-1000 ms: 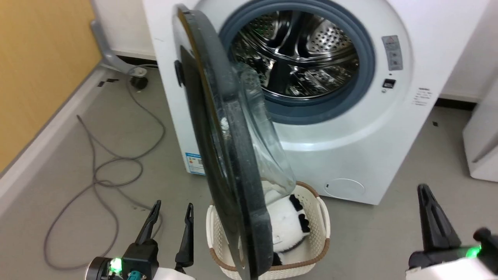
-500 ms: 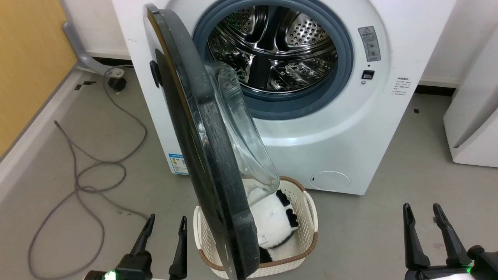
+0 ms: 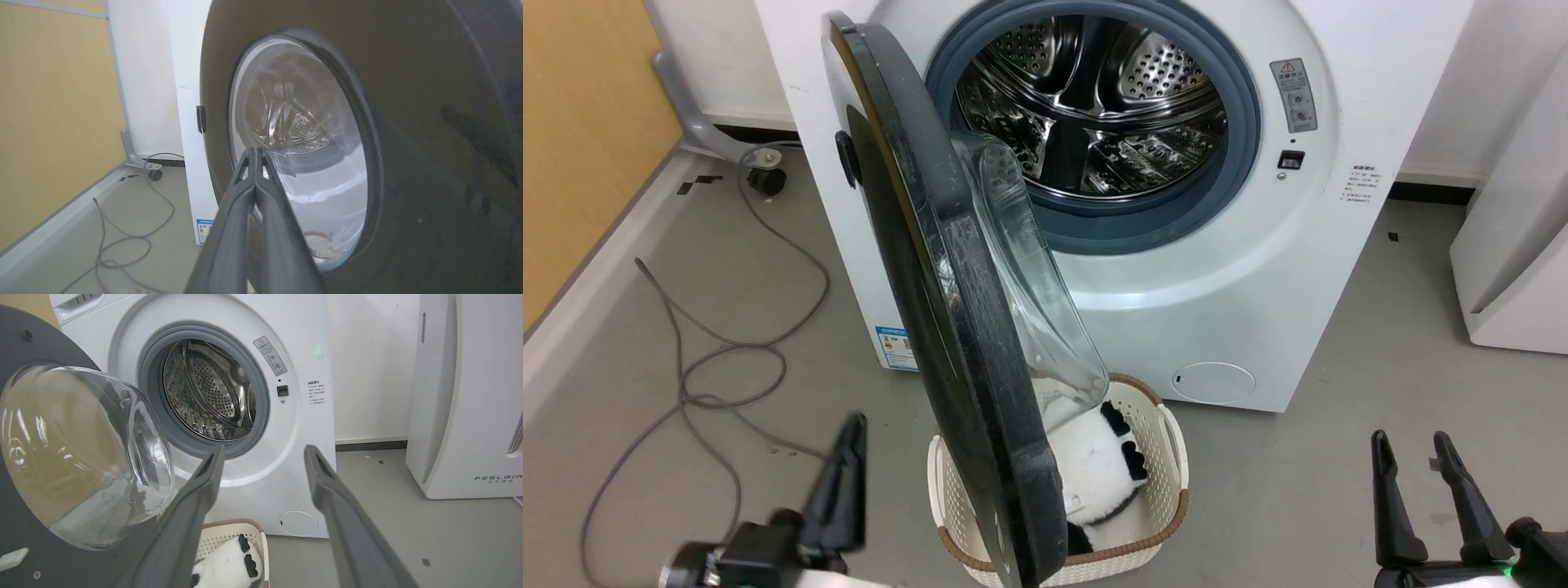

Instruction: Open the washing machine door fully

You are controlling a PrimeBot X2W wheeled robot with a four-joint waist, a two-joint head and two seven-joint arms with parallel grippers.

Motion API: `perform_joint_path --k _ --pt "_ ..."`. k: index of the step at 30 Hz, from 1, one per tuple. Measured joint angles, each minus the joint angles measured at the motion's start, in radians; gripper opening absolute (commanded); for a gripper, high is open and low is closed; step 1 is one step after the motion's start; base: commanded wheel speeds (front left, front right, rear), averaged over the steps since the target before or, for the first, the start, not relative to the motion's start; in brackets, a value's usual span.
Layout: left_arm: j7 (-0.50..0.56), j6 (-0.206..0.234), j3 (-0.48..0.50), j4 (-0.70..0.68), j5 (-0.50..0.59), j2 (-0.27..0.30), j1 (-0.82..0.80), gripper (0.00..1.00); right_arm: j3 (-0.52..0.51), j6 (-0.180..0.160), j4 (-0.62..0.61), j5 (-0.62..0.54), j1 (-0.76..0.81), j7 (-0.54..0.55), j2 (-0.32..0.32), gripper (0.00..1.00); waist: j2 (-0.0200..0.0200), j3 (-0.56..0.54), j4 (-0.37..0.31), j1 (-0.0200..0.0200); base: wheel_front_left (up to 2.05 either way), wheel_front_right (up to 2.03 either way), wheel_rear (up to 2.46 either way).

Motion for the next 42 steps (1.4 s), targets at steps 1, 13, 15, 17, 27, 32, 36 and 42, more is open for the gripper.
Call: perform_joint_path --k 1,13,15,17,27,32,36,42 --pt "0.0 0.0 0.009 -0.027 -0.005 -0.003 -0.002 0.0 -0.002 0.0 0.0 0.0 0.0 0.0 0.0 1.0 0.0 0.0 0.001 0.0 0.0 0.0 0.0" --pt "-0.001 0.005 0.055 -0.345 -0.07 -0.013 -0.152 0.0 0.0 0.0 0.014 0.0 0.0 0.0 0.001 1.0 0.0 -0.009 0.007 0.0 0.0 0.0 0.0" --pt "-0.001 0.015 0.038 -0.38 -0.071 -0.013 -0.177 0.0 0.002 0.0 0.016 0.0 0.0 0.0 0.001 1.0 0.0 -0.012 0.007 0.0 0.0 0.0 0.0" --pt "-0.001 0.016 0.012 -0.4 -0.071 -0.013 -0.188 0.0 0.005 0.0 0.017 0.0 0.0 0.0 0.001 1.0 0.0 -0.015 0.005 0.0 0.0 0.0 0.0" --pt "0.009 -0.005 -0.153 -0.442 -0.04 -0.014 -0.2 0.0 0.006 0.0 0.015 0.0 0.0 0.0 0.001 1.0 0.0 -0.022 0.005 0.0 0.0 0.0 0.0" --pt "0.085 -0.021 -0.256 -0.442 -0.032 -0.015 -0.164 0.0 0.0 0.0 0.012 0.0 0.0 0.0 0.001 1.0 0.0 -0.019 0.01 0.0 0.0 0.0 0.0" --pt "0.146 -0.022 -0.317 -0.415 -0.036 -0.015 -0.131 0.0 -0.003 0.0 0.012 0.0 0.0 0.0 0.001 1.0 0.0 -0.014 0.014 0.0 0.0 0.0 0.0" --pt "0.205 -0.03 -0.382 -0.342 -0.094 -0.015 -0.086 0.0 -0.002 0.0 0.014 0.001 0.0 0.0 0.001 1.0 0.0 -0.009 0.016 -0.0001 0.0 0.0 0.0"
